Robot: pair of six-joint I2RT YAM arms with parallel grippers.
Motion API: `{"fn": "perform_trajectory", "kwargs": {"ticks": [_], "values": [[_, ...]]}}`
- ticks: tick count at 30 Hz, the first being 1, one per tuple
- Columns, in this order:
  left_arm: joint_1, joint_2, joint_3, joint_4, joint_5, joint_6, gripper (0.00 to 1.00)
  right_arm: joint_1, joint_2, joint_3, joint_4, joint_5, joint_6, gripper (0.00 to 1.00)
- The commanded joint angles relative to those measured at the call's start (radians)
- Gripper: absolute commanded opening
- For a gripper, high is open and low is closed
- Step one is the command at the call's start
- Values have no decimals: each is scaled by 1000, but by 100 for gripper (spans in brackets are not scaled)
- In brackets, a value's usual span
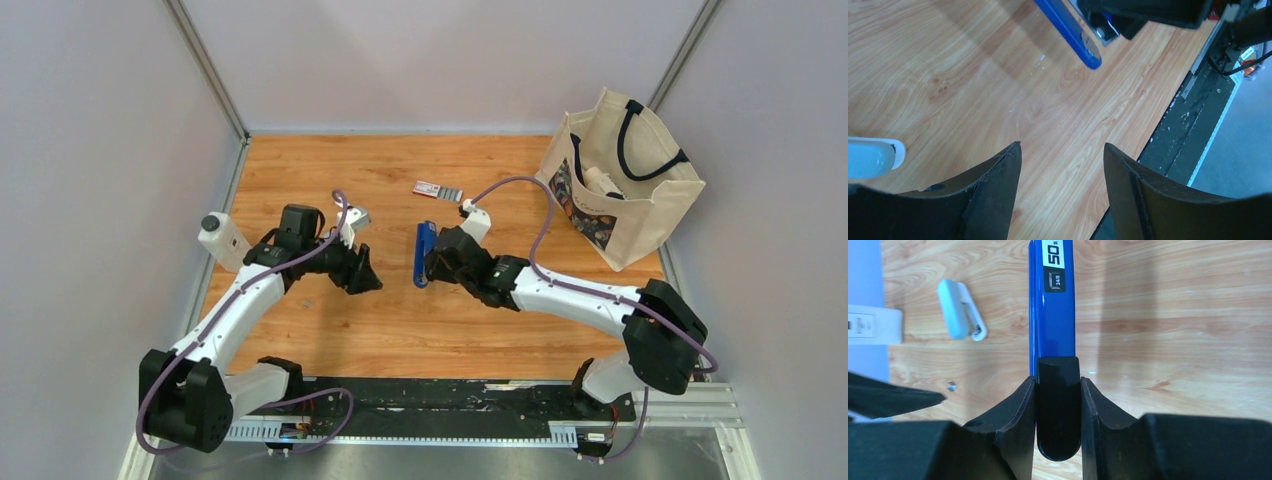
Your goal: Unload the staples from the stapler
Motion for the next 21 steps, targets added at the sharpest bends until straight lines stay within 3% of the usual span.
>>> {"fn": "perform_trajectory", "kwargs": {"ticks": [1, 21], "values": [[-27, 41, 7, 77, 63, -24, 69, 63, -11, 13, 211, 133, 128, 0], [-55, 165, 13, 117, 57, 68, 72, 133, 73, 85, 318, 25, 174, 0]]}}
